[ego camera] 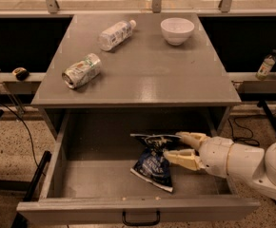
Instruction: Place blue chip bag into top drawer
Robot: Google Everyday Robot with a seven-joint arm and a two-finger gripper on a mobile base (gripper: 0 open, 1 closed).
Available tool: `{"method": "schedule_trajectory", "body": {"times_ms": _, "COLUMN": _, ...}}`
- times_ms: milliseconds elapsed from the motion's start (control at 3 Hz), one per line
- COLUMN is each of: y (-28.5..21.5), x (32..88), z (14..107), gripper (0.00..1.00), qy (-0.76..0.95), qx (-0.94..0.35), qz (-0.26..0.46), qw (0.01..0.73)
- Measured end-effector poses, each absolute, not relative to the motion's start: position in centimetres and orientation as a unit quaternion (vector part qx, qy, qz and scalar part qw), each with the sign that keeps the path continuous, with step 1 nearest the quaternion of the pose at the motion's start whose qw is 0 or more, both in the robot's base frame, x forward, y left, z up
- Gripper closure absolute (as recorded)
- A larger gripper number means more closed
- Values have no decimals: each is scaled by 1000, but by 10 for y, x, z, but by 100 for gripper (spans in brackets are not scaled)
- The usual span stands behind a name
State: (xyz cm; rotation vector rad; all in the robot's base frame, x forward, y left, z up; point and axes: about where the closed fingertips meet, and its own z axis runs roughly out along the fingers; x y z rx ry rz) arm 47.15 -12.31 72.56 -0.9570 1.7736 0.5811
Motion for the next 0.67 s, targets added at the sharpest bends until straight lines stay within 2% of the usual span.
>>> {"method": "schedule_trajectory", "body": {"times_ms": 333, "y": -125, "x": 471, "z": 727, "gripper": 0, "qy": 733, "qx": -394, "qz": 239, "qw": 500}}
{"method": "schedule_trajectory", "body": {"times_ms": 667, "y": -141, "x": 464, "z": 738, "gripper": 0, "qy": 734, "qx": -379, "qz": 232, "qw": 514}}
